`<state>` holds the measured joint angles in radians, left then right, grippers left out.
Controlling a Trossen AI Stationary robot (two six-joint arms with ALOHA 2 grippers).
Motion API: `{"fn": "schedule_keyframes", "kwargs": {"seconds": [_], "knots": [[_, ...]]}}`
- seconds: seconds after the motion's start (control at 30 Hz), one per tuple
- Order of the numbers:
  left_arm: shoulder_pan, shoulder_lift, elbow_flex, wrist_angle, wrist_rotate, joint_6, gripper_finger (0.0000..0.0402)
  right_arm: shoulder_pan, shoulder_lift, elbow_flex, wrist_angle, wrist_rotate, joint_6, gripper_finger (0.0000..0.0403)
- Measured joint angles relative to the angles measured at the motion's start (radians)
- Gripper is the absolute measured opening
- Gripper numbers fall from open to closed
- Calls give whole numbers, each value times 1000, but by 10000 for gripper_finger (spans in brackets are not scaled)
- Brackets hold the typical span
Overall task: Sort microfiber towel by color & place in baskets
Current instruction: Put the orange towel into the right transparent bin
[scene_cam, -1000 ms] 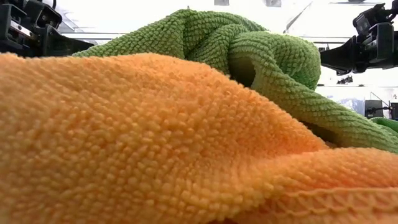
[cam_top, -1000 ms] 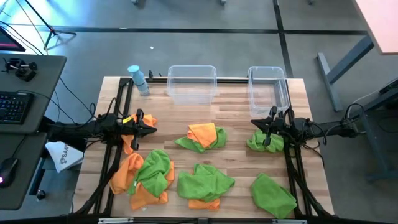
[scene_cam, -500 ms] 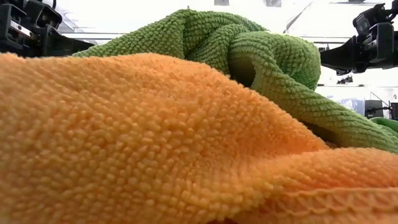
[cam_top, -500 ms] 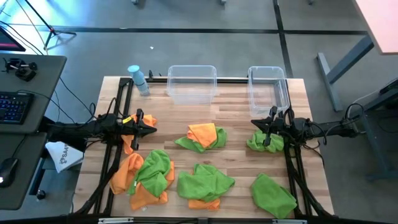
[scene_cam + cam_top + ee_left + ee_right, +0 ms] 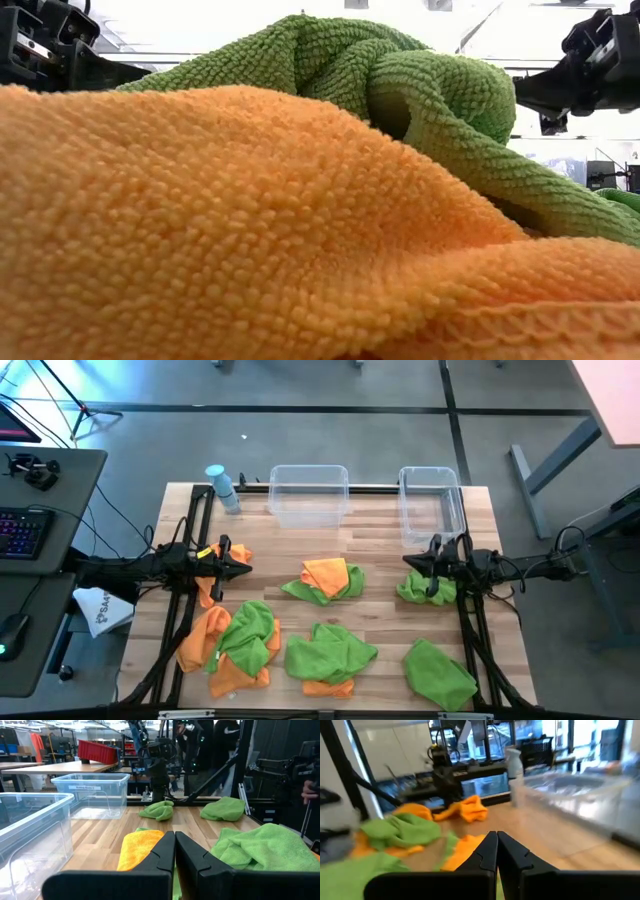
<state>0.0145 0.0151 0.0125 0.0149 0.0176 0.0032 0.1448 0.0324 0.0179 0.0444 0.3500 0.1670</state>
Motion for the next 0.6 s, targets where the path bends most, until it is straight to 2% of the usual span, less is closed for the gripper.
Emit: {"fn": "schedule_keyframes", "kwargs": {"seconds": [0.27, 0.4, 0.5, 0.6], "knots": [[0, 0, 0, 0, 0, 0, 0, 0, 0, 0, -3, -10, -40, 0], [0, 0, 0, 0, 0, 0, 0, 0, 0, 1, 4, -51, 68, 0], [0, 0, 0, 0, 0, 0, 0, 0, 7, 32, -9, -90, 103, 0], [0, 0, 0, 0, 0, 0, 0, 0, 32, 101, -50, -75, 79, 0]]}}
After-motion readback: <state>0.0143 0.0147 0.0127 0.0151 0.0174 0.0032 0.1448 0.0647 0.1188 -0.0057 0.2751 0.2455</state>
